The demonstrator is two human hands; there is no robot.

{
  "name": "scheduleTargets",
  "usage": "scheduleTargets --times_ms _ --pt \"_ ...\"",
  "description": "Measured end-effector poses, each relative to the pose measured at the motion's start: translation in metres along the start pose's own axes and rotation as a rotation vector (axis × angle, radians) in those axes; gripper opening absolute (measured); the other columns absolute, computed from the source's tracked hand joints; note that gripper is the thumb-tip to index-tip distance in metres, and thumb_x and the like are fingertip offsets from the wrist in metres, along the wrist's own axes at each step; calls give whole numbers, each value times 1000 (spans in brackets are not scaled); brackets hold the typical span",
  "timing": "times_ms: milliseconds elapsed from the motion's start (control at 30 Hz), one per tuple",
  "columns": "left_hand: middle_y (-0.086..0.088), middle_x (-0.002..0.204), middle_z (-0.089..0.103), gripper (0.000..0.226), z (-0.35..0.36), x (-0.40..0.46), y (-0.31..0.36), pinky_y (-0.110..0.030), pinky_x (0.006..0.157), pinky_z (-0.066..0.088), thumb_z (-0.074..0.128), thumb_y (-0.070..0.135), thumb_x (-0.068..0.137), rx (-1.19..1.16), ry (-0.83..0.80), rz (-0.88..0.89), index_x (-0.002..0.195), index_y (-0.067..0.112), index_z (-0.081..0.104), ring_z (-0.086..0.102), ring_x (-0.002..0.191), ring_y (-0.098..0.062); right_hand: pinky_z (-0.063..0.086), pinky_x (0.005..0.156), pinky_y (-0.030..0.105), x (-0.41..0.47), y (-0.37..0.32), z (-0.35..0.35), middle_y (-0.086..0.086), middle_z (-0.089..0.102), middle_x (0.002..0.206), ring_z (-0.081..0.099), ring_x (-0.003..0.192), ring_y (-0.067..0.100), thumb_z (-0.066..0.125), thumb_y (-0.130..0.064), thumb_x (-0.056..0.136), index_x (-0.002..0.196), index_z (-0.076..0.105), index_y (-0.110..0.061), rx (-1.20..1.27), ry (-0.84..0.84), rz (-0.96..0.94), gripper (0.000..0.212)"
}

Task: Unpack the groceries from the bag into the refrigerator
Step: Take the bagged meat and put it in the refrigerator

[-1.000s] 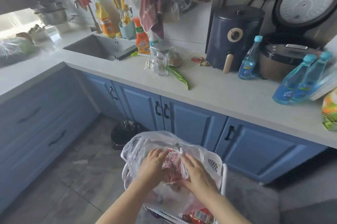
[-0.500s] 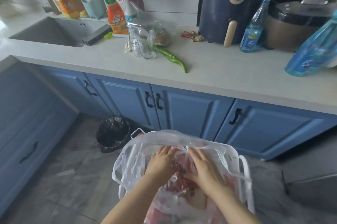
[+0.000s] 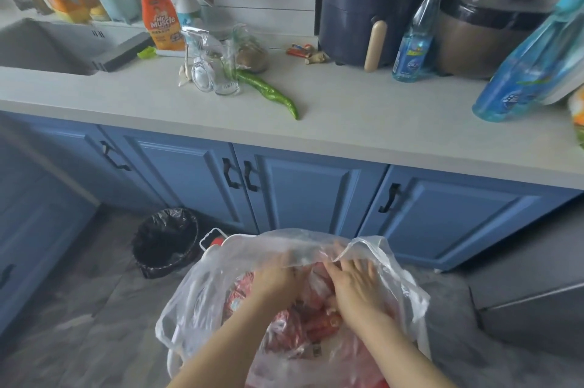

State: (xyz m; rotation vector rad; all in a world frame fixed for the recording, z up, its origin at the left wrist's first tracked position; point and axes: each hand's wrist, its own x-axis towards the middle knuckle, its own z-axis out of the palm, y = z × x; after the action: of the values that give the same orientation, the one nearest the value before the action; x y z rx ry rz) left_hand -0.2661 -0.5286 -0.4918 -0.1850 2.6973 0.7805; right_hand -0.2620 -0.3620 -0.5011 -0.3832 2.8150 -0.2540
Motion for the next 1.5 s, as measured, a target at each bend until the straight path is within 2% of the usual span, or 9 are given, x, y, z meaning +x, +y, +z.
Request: scheduleTargets --times_ms 100,200,400,533,767,1067,1200,1333,1500 --pt "5 118 59 44 -3 -11 -1 -30 88 34 41 59 91 12 -25 -5 124 32 50 50 109 -18 43 97 54 -7 -1 6 6 57 134 55 119 35 72 2 68 119 65 -27 59 169 -34 59" --pt "4 115 58 68 -9 -23 -4 -33 91 38 47 81 71 15 -67 13 122 34 47 50 109 -18 50 91 45 -17 -6 2 3 68 116 64 104 29 60 -7 79 107 72 -26 101 235 -46 36" --pt "12 146 35 111 -30 -57 -6 -41 116 14 40 90 53 206 -42 177 145 30 27 24 138 -13 40 106 31 -58 -21 -11 -3 56 136 52 126 19 82 -13 70 128 61 -19 185 236 -142 62" --pt "11 147 32 105 -42 -77 -10 -43 119 4 54 76 64 269 -45 249 149 26 20 22 139 -11 32 114 33 -78 -31 -15 -7 41 148 34 139 11 72 -27 79 136 53 -20 356 204 -205 60" --pt "5 157 10 109 -29 -65 -22 -38 117 0 65 59 74 422 -167 250 152 20 1 6 145 -15 22 106 15 -56 -19 11 -18 -38 148 -11 146 15 77 -22 78 140 -30 -44 285 -19 1 126" --pt "5 145 24 112 -14 -47 -22 -29 109 24 76 54 61 350 -75 252 148 27 11 26 131 -19 25 115 44 -25 -10 8 -5 -20 158 -4 147 23 86 -63 41 134 -34 -53 389 -134 -4 152" --pt "2 158 -14 132 -10 -34 -28 -37 114 19 79 59 55 348 -182 218 145 42 -16 6 143 -25 19 117 50 -25 -11 19 -10 -28 155 -11 147 24 80 -70 45 140 -25 -51 282 -153 -18 143" --pt "4 153 23 123 -9 -19 -33 -38 111 25 73 74 48 444 -231 293 142 56 -6 30 134 -25 20 118 47 -25 -15 21 -4 -20 158 -7 147 26 82 -60 56 146 -14 -46 256 -153 5 132" --pt "6 148 30 110 -12 -23 -28 -39 107 27 73 63 62 426 -170 349 146 49 4 34 129 -25 34 111 33 -29 -20 31 -3 -5 160 13 146 24 79 -38 73 148 -5 -46 318 -24 31 113"
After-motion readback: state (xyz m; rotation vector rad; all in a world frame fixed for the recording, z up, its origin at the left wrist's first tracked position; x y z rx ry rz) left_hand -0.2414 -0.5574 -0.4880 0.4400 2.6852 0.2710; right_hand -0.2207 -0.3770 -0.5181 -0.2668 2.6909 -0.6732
